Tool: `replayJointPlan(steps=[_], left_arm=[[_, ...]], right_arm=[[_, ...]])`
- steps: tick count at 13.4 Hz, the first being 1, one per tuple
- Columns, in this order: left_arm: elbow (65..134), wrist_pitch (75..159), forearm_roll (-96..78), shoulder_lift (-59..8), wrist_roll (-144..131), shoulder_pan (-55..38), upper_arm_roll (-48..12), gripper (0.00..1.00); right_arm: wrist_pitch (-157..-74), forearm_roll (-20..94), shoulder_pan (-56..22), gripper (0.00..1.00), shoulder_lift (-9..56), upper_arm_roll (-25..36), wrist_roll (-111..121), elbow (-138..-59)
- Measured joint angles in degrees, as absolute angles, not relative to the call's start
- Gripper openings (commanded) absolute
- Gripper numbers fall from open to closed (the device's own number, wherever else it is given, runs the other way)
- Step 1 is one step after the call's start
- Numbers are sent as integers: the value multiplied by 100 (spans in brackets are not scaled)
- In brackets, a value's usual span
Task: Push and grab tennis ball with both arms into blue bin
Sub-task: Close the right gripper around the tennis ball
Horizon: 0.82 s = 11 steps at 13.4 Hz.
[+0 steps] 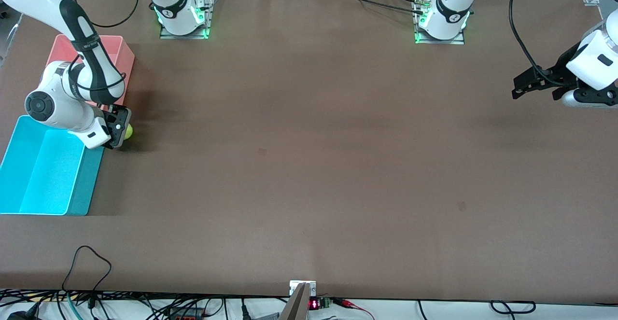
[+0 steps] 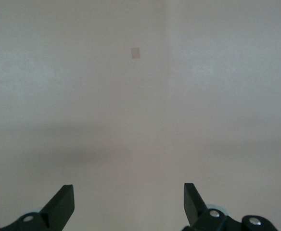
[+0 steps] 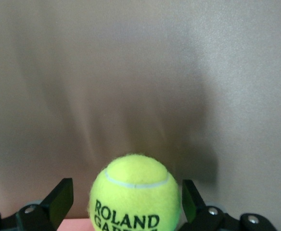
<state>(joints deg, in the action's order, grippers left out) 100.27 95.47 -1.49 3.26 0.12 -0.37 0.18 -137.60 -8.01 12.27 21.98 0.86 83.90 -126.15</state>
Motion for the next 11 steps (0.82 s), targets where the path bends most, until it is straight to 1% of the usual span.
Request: replayJointPlan(steps=[6, 7, 8, 9, 11], left_arm=[[10036, 9544, -149, 326, 12, -39, 6, 100], [10036, 9544, -149, 326, 12, -39, 6, 100], [10036, 9544, -149, 326, 12, -39, 6, 100], [10036, 9551, -149, 326, 12, -39, 6, 100], [10033, 9567, -149, 326, 12, -38, 8, 100]], right_arm=[[-13873, -801, 1343, 100, 2198, 87, 8479, -12676], [-13881, -801, 1345, 98, 2197, 87, 8480, -12682], [-13888, -801, 1345, 84, 2197, 87, 8482, -12684], [-13893, -802, 1347, 66, 2197, 87, 8490, -12685], [-13904, -802, 1348, 37, 2197, 87, 8572, -12686]])
